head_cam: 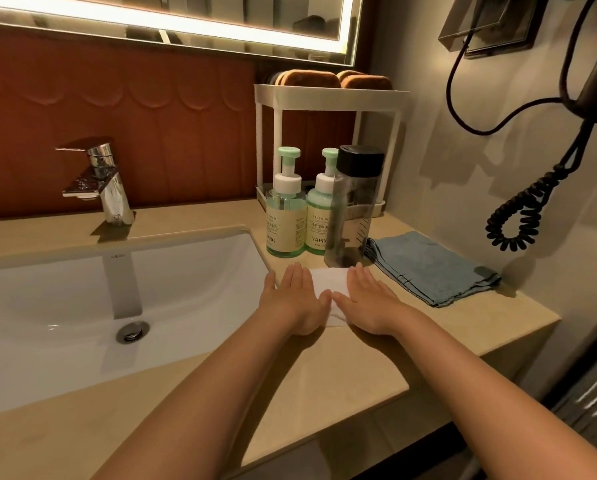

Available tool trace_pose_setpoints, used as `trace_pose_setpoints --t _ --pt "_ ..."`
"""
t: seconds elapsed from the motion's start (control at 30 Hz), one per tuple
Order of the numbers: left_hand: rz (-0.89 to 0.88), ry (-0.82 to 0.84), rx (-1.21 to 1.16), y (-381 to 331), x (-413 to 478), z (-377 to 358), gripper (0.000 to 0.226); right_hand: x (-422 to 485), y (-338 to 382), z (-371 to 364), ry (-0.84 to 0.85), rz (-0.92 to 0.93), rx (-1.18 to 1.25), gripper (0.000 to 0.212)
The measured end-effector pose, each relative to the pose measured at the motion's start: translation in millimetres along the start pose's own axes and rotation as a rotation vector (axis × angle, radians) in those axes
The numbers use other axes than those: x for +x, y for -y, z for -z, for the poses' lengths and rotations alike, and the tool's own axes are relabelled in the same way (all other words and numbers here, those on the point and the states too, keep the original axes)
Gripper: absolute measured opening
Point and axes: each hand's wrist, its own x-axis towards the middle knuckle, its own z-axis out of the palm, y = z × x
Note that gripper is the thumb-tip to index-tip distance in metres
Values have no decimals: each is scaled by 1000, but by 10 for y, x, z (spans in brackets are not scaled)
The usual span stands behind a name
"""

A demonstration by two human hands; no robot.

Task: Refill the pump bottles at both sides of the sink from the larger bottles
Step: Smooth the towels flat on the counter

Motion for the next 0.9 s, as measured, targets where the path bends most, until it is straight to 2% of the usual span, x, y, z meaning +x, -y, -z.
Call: trace_pose_setpoints --t 0.5,0.9 --pt "12 -26 -20 123 399 48 64 338 48 95 3 -33 -33 67" --pt "6 -16 14 -59 -532 -164 65 -531 16 -92 37 93 -109 58"
